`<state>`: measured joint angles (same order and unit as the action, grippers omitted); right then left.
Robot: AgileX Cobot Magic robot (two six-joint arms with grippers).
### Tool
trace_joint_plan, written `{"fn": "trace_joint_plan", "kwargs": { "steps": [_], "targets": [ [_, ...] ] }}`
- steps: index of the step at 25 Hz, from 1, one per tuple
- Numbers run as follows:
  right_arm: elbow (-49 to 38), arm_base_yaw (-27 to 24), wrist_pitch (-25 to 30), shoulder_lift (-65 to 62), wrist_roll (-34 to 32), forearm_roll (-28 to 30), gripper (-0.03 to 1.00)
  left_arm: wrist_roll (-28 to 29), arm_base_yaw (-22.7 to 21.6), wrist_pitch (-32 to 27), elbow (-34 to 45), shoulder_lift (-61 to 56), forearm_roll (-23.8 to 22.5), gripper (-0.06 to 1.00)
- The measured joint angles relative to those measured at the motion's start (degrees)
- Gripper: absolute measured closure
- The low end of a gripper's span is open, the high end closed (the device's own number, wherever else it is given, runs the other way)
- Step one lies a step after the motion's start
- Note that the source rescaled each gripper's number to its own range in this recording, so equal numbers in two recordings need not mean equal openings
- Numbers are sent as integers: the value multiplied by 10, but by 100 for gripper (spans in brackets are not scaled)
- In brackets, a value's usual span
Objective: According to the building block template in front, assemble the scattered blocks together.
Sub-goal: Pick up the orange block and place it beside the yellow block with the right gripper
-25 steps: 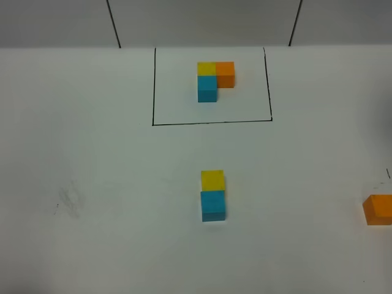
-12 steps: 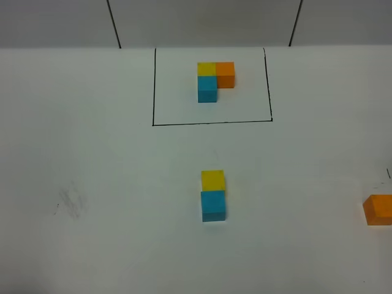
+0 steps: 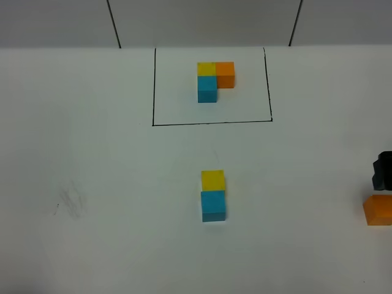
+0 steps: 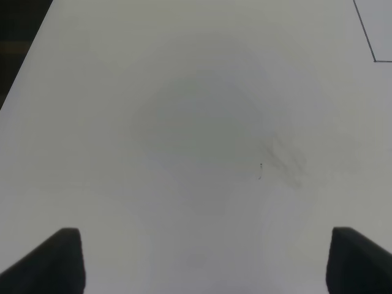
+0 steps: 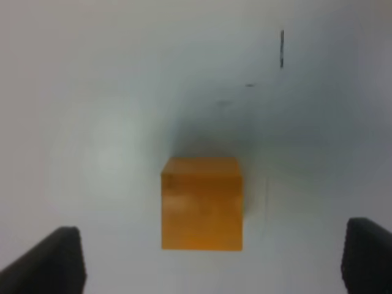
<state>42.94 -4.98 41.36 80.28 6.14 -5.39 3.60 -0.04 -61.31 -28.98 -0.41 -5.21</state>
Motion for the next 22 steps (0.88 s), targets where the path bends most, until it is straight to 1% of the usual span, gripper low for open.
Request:
{"fn": "trace_joint_plan", "kwargs": {
  "steps": [8,13,17,19,22],
  "targets": [
    [-51,0,-68,42,-5,-3,20,0,0,0,0,0,0,25],
    [-55,15,-92,77,-5,-4,20,0,0,0,0,0,0,25],
    [-55,34,-125,111,-6,-5,20,0,0,0,0,0,0,25],
    [-55,34,-139,130,-11,-5,20,0,0,0,0,0,0,25],
    [-55,34,-155,156,-16,1,24,0,0,0,0,0,0,25]
  ]
}}
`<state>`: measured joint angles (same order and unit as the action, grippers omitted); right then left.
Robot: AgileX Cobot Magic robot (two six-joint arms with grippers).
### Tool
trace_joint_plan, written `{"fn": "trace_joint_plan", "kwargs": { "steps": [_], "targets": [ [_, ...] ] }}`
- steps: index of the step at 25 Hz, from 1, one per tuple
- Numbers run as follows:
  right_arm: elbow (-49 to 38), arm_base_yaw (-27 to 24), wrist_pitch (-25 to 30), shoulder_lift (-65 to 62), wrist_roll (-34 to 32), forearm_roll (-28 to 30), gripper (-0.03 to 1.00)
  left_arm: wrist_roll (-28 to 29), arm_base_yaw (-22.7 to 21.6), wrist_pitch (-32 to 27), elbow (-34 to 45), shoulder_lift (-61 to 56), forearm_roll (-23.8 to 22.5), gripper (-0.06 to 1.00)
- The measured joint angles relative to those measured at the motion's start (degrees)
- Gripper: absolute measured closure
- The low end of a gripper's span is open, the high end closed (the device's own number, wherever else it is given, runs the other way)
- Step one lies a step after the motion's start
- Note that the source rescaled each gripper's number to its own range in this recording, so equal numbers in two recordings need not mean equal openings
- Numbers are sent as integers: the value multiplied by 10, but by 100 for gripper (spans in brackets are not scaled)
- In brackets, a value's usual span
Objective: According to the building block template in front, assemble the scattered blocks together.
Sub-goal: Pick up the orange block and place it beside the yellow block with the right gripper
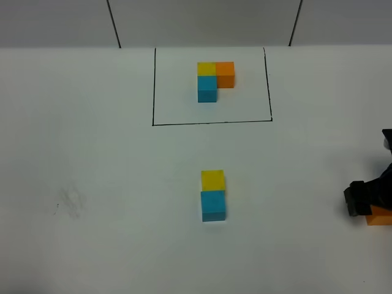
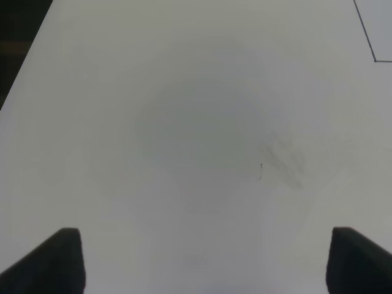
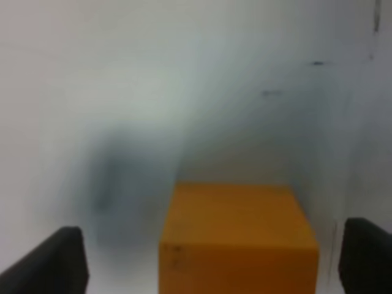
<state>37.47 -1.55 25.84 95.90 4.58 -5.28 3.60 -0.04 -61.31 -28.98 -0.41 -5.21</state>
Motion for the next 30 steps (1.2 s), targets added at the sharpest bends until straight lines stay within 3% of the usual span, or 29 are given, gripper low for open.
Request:
{"fn": "trace_joint_plan", "kwargs": {
  "steps": [2,4,5,10,13,23,30],
  "targets": [
    [0,0,-6,16,-1,8,36,0,0,0,0,0,0,25],
    [0,0,-9,26,-1,14,60,0,0,0,0,0,0,25],
    [0,0,-10,27,-1,17,78,0,0,0,0,0,0,25],
    [10,18,15,-6,16,38,76,0,0,0,0,0,0,25],
    [46,53,39,-45,61,40,76,0,0,0,0,0,0,25],
    [215,203,173,39,398,41,76,0,0,0,0,0,0,25],
    [334,279,219,143,479,41,76,0,0,0,0,0,0,25]
  ]
}}
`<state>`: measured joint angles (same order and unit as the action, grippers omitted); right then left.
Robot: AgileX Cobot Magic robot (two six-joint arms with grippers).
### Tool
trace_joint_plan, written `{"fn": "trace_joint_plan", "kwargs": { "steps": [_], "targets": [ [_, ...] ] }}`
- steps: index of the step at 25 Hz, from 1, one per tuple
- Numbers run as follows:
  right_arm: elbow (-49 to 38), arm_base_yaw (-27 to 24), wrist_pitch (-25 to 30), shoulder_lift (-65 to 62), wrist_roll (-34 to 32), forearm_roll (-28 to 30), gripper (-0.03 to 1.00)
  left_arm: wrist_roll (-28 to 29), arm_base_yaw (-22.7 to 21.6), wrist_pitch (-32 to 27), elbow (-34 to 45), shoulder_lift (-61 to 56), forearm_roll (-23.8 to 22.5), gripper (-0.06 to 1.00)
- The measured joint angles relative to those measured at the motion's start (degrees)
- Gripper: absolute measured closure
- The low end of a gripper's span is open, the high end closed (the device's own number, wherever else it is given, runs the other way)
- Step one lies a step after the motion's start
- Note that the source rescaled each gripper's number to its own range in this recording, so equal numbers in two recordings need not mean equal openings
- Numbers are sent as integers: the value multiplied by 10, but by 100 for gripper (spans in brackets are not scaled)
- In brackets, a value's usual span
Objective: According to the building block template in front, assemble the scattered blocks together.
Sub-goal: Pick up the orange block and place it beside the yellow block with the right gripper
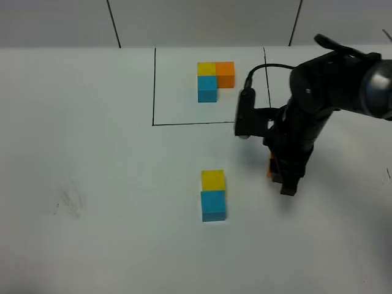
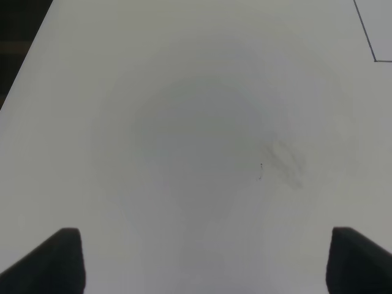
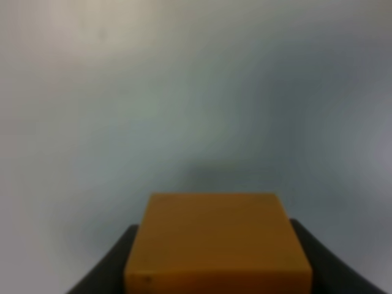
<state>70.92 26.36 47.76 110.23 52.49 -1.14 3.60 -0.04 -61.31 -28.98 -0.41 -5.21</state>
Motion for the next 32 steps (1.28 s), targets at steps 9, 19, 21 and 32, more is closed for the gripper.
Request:
{"fn": "trace_joint_plan", "kwargs": {
  "steps": [9,19,21,32],
  "targets": [
    [88,68,28,64,42,0,76,0,0,0,0,0,0,25],
    [92,75,34,81,14,-22,76,0,0,0,0,0,0,25],
    [92,75,34,87,3,-25,76,0,0,0,0,0,0,25],
    [92,75,9,109,-4,-31,76,0,0,0,0,0,0,25]
  ]
}}
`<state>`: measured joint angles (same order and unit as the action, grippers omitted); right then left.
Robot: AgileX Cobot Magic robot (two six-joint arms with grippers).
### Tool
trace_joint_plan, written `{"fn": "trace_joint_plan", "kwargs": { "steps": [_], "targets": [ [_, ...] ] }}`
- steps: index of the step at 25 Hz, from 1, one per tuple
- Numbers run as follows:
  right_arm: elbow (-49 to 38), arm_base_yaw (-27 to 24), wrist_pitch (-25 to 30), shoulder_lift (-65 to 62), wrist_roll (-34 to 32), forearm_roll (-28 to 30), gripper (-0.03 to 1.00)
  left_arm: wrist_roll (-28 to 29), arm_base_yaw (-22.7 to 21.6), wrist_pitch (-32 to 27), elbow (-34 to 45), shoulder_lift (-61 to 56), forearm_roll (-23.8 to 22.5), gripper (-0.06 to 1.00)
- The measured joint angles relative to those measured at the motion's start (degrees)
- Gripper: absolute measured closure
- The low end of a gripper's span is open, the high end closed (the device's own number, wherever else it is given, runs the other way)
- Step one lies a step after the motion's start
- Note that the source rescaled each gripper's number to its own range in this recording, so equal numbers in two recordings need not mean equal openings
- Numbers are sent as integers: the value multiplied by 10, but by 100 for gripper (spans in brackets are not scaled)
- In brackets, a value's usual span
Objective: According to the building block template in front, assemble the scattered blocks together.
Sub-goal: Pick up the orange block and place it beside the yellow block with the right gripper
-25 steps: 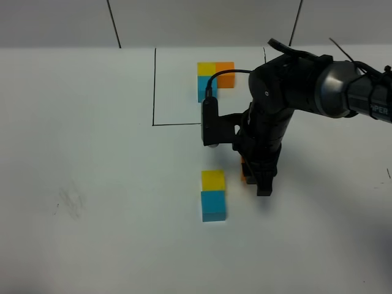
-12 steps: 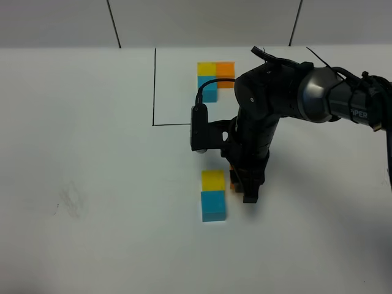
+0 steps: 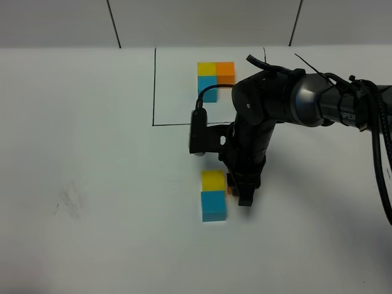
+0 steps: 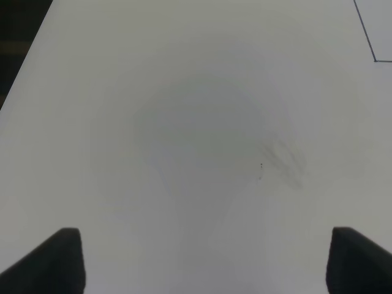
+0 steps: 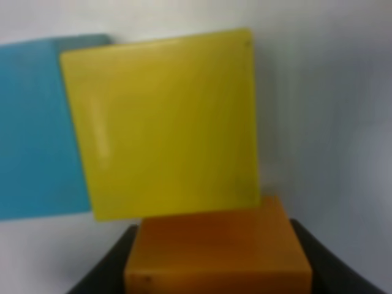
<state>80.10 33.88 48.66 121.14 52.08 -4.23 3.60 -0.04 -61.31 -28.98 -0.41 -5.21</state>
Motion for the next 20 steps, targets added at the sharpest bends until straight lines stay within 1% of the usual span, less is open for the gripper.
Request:
{"fn": "trace_joint_plan", "kwargs": {
  "steps": [15,20],
  "targets": [
    [7,-1,-1,24,-8,-31,76,0,0,0,0,0,0,25],
    [7,2,3,24,-6,-23,76,0,0,0,0,0,0,25]
  ]
}}
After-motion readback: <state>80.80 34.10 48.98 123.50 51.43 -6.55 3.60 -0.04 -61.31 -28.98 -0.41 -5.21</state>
